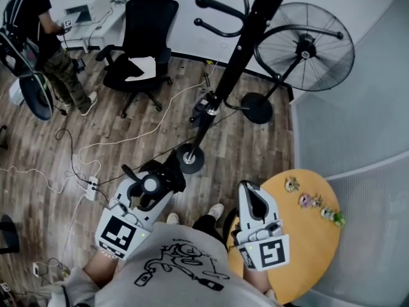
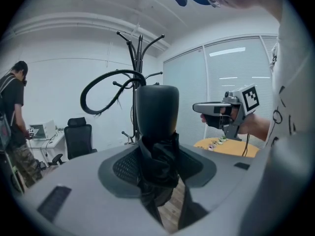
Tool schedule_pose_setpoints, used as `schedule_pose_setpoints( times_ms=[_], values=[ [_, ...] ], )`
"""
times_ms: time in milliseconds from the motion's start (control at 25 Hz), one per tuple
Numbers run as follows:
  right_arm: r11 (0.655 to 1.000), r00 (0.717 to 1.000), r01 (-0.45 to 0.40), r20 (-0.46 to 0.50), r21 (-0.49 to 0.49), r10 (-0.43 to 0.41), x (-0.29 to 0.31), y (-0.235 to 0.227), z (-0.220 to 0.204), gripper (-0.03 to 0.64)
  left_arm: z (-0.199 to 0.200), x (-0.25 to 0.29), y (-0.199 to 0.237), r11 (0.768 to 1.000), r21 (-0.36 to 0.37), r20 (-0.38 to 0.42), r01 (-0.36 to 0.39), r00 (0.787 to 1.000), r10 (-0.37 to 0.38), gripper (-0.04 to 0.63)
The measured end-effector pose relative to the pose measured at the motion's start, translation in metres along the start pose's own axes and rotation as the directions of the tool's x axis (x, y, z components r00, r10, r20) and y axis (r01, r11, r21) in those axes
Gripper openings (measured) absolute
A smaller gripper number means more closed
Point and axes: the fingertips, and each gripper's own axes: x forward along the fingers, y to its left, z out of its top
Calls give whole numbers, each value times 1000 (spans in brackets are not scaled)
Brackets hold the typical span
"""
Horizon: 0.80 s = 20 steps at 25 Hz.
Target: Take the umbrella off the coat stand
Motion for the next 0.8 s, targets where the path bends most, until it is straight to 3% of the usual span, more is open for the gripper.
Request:
schedule_pose_setpoints(
  times_ms=[800],
  values=[
    [1000, 1000, 10, -4, -4, -10, 2, -3, -3, 14, 1, 3, -1, 1000, 5, 7, 4, 1000, -4, 201]
  ],
)
